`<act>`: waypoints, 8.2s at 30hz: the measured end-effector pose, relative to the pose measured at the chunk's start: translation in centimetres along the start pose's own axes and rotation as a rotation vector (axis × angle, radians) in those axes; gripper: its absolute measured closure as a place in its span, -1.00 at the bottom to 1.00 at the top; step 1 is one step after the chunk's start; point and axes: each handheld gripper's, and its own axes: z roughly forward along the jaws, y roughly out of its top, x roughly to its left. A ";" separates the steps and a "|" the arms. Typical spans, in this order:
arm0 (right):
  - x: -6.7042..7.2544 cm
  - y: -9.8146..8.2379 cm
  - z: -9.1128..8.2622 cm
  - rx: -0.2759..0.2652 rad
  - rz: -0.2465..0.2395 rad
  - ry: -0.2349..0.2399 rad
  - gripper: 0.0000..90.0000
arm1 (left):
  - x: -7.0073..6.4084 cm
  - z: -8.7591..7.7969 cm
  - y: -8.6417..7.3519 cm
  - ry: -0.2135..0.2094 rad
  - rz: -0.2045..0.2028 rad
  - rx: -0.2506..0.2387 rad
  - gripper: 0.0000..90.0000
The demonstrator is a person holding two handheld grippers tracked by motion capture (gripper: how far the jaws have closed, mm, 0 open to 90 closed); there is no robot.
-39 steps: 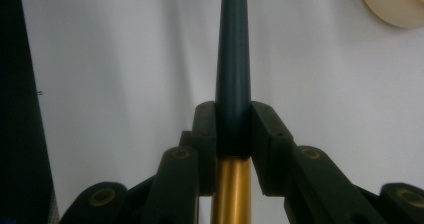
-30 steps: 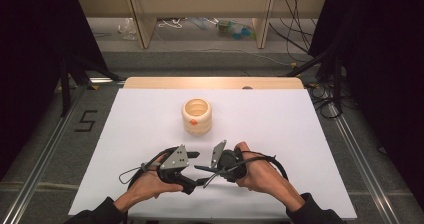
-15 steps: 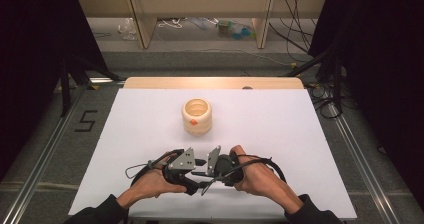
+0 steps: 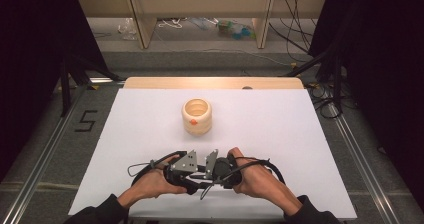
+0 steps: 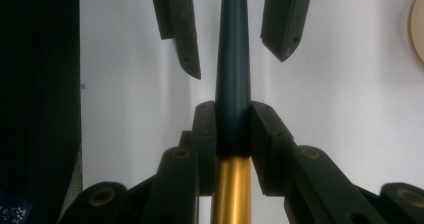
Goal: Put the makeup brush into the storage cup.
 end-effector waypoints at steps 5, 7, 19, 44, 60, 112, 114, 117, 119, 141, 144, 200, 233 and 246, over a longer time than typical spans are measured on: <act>0.0 0.1 0.2 -0.002 -0.034 0.000 0.65 | -0.2 -0.1 0.1 -0.008 0.012 0.001 0.26; -0.1 0.1 0.2 0.008 -0.063 -0.011 0.65 | -0.2 -0.1 0.1 -0.019 0.017 0.000 0.31; 0.1 0.3 0.2 0.010 -0.118 -0.013 0.65 | -0.3 0.0 0.1 -0.034 0.056 0.017 0.48; 0.8 0.6 0.3 0.021 -0.148 -0.003 0.65 | -0.6 0.2 -0.1 -0.088 -0.010 0.025 0.68; 0.7 0.5 0.4 0.006 -0.193 0.003 0.64 | -0.7 0.2 -0.1 -0.069 -0.019 0.036 0.69; -0.9 -11.6 -1.0 -0.675 0.725 -0.008 -0.51 | 1.3 -2.9 0.1 0.145 -0.166 -0.184 0.70; -0.8 -11.5 -0.8 -0.686 0.739 0.018 -0.51 | 1.3 -2.9 0.2 0.143 -0.156 -0.186 0.70; -0.7 -11.2 -0.4 -0.732 0.754 0.032 -0.52 | 1.2 -3.1 0.3 0.151 -0.166 -0.195 0.70; -0.7 -10.9 -0.2 -0.765 0.767 0.052 -0.52 | 1.3 -3.2 0.4 0.152 -0.163 -0.200 0.70; -1.9 -7.7 2.3 -1.046 0.849 0.126 -0.51 | 1.2 -4.0 0.9 0.161 -0.152 -0.249 0.70; -2.1 -7.4 2.4 -1.062 0.869 0.147 -0.46 | 1.2 -4.0 1.0 0.162 -0.157 -0.258 0.70; -2.4 -6.8 1.4 -1.212 0.883 0.271 0.61 | 0.9 -3.7 1.0 0.113 -0.158 -0.290 0.67; -4.3 -6.3 -1.7 -0.980 0.662 -0.060 0.62 | 0.2 -4.5 -2.1 0.233 -0.226 -0.272 -0.44; -6.9 -5.7 -2.3 -0.925 0.664 -0.118 0.62 | 0.4 -5.0 -3.0 0.264 -0.209 -0.267 -0.48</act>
